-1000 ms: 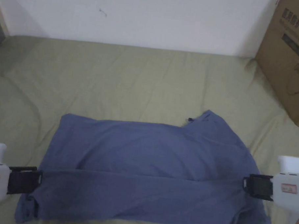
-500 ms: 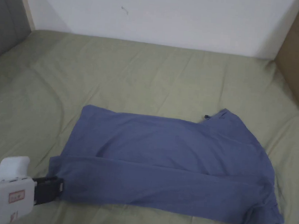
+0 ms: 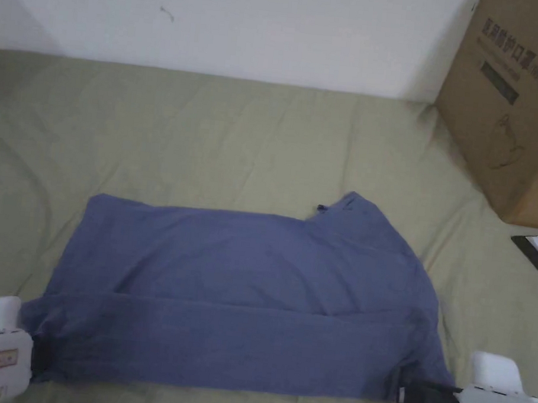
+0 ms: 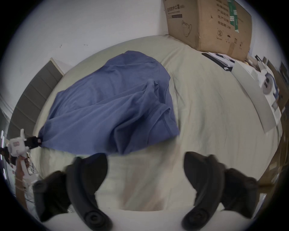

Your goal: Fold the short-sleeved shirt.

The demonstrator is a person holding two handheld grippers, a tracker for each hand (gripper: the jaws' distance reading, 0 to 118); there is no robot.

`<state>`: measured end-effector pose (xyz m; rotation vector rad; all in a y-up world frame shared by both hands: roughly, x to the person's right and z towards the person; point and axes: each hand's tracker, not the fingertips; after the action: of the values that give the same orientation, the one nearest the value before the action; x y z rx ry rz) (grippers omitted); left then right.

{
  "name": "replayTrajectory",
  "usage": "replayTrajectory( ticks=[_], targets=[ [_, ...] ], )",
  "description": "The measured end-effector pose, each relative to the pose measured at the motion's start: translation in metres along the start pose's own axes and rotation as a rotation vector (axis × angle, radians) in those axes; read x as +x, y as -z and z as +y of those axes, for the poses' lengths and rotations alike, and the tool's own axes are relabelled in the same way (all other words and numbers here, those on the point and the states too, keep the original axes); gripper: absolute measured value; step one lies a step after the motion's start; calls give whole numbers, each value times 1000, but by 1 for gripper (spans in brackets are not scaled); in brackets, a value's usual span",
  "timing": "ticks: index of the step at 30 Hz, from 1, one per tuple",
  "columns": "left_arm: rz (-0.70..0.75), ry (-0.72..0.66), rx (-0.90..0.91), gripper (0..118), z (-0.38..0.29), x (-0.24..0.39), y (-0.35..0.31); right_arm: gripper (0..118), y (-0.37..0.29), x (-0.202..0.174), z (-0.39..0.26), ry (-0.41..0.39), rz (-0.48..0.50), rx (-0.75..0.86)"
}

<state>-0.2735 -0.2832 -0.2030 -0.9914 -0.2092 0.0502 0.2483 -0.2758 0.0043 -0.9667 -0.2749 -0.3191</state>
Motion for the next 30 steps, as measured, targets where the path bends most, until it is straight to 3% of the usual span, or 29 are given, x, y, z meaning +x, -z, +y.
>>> replayTrajectory(
  ticks=[4,6,7,9,11,12,13,16,19,27,30],
  targets=[
    [-29,-15,0,5,4,-4,-8,100,35,0,19,-51,-53,-54],
    [-32,-1,-7,5,5,-7,-3,84,54,2,26,-7,-8,-118],
    [-27,21,-11,5,6,-5,-3,82,61,0,29,2,-61,-148],
    [-14,58,-19,5,7,-1,-4,79,55,-7,34,-77,-71,-147],
    [-10,81,-17,5,9,2,-6,50,47,-14,35,-168,-69,-117],
    [-10,92,-19,5,11,2,-8,24,42,-17,35,-154,-24,-104],
    [-13,101,-17,5,12,2,-9,8,41,-20,37,-134,-39,-103],
    [-18,113,5,5,14,0,-19,8,38,-16,42,-83,-18,-112],
    [-37,127,10,5,14,-4,-29,8,16,-4,38,42,32,-72],
    [-44,254,-22,5,-15,-10,-71,8,-47,8,-5,37,46,-62],
    [-44,271,-56,5,-37,-18,-80,8,-48,13,-42,80,51,-125]
  ],
)
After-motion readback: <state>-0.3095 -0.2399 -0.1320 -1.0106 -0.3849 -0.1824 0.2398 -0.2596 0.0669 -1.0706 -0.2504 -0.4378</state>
